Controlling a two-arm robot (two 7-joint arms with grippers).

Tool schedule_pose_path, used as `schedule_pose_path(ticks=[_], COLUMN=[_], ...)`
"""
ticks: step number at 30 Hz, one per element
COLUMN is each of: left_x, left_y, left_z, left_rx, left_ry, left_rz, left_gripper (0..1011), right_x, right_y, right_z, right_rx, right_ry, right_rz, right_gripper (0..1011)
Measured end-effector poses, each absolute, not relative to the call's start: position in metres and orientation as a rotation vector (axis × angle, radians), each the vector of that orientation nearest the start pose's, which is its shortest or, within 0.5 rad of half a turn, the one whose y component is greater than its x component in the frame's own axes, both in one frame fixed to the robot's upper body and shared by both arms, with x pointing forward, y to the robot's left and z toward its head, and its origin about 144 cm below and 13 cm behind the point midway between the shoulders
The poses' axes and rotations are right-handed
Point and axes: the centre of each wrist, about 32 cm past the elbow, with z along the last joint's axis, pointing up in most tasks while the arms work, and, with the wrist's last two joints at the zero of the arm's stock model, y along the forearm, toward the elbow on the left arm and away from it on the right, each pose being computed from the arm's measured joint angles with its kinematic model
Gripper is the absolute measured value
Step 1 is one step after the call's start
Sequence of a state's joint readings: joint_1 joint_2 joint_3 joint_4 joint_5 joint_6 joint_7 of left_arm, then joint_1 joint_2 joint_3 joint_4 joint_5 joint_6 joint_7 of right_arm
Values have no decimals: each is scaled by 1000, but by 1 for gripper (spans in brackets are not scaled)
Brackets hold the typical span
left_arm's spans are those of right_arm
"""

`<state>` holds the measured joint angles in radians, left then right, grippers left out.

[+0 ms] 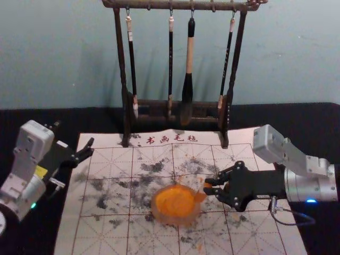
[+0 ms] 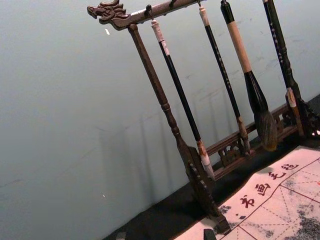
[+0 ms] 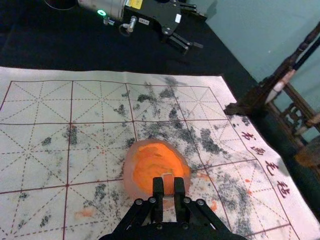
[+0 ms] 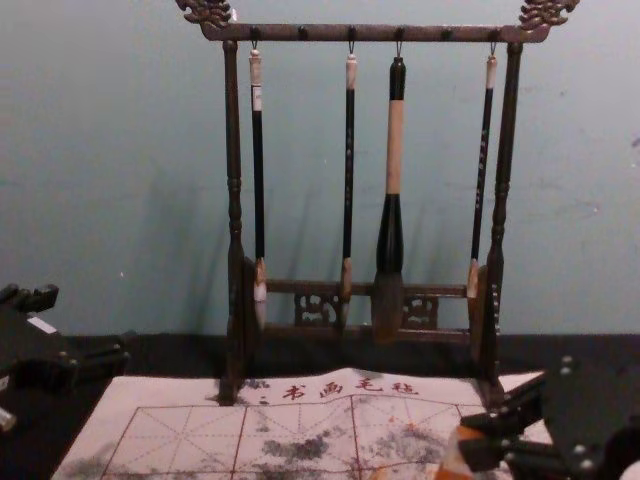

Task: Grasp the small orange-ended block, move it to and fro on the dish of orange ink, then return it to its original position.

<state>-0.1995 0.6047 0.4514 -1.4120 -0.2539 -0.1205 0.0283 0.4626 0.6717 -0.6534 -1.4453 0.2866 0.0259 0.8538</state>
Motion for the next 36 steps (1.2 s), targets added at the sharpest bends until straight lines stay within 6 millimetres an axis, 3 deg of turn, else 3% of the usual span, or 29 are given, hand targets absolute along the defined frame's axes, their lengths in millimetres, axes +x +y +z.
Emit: schedule_pose_path(ticks=[36], left_x=[489], left_y=[310], left_z=[1140], left_rx=[304], left_ry=[-285], left_rz=[1248], left_gripper=[1001], right_x=[561], right_y=[-247], right_z=[1210], right_rx=[-542], right_ry=[-203], right_rz=[-183], right_gripper=[104])
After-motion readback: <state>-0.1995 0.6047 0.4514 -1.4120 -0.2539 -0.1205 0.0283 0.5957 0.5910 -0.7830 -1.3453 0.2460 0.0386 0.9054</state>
